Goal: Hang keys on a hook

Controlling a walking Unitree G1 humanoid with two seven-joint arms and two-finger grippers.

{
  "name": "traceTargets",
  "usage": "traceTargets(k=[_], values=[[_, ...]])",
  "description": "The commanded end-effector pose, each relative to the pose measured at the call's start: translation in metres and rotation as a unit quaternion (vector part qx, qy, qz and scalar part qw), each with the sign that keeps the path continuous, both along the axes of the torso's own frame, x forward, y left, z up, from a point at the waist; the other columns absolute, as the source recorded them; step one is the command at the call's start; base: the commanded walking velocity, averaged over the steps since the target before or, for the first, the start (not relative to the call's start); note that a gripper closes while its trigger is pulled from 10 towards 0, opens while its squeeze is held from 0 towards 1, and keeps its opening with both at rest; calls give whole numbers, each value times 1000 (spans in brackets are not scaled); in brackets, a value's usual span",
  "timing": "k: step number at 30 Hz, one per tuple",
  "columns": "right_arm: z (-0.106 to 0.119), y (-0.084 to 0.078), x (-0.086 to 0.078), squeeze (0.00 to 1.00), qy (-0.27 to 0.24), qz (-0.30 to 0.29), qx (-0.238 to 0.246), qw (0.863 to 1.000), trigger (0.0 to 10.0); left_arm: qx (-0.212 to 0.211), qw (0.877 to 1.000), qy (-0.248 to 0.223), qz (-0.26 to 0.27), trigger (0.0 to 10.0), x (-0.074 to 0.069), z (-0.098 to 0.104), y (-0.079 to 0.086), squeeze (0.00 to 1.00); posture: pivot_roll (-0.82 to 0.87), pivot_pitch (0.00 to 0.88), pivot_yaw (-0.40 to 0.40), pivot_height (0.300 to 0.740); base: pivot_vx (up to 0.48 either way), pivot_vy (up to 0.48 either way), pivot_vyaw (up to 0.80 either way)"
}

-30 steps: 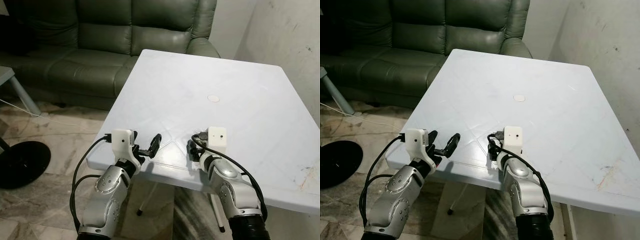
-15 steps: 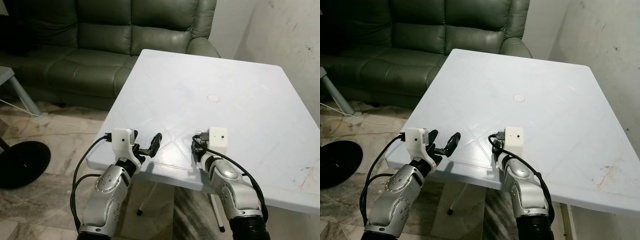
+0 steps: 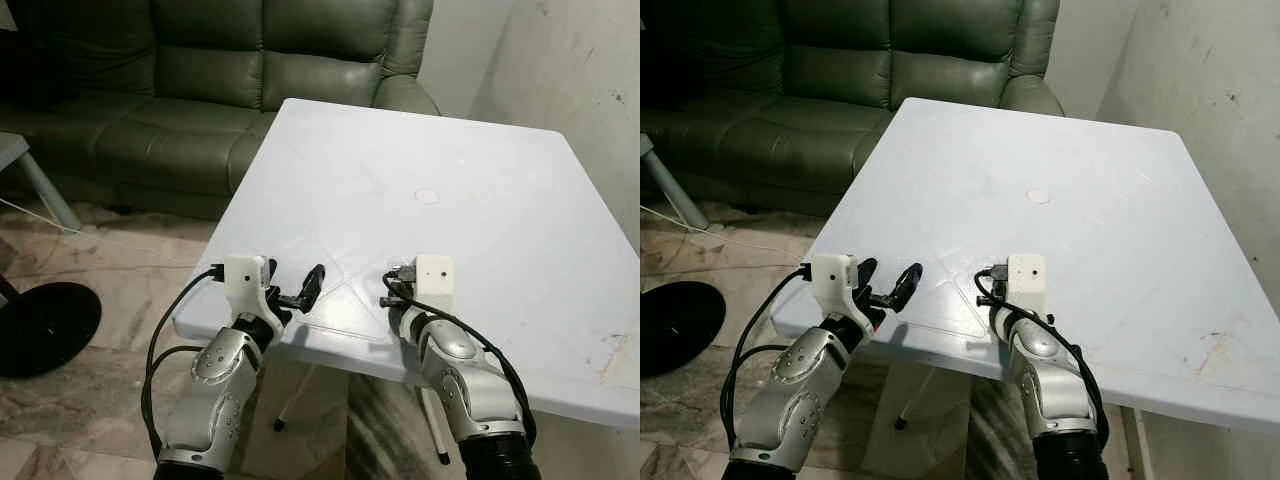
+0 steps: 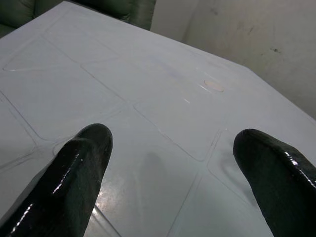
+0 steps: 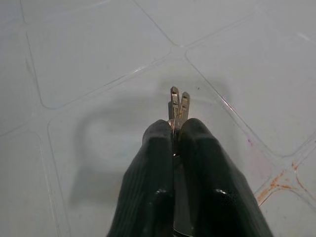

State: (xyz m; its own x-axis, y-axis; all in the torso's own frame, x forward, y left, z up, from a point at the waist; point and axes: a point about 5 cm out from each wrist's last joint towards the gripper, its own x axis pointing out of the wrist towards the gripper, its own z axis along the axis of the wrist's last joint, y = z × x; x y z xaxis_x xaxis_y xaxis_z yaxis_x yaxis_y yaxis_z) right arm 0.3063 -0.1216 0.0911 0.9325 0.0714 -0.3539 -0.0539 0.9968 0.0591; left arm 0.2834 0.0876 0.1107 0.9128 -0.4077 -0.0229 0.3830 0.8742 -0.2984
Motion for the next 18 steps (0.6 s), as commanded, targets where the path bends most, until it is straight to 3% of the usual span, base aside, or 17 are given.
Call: traceTargets(k=[1,18], values=[[-1,0,-1,0,1,-3,-8,1000,0,-10,1000,3,-2,10000,1,2,-6,0,-8,23,-67,740,0,0,0],[21,-5,6,0,-50,-28,101,993,0,-12,1000,3,-6,10000,2,1,-7,0,-6,0,-67,740,0,0,0]])
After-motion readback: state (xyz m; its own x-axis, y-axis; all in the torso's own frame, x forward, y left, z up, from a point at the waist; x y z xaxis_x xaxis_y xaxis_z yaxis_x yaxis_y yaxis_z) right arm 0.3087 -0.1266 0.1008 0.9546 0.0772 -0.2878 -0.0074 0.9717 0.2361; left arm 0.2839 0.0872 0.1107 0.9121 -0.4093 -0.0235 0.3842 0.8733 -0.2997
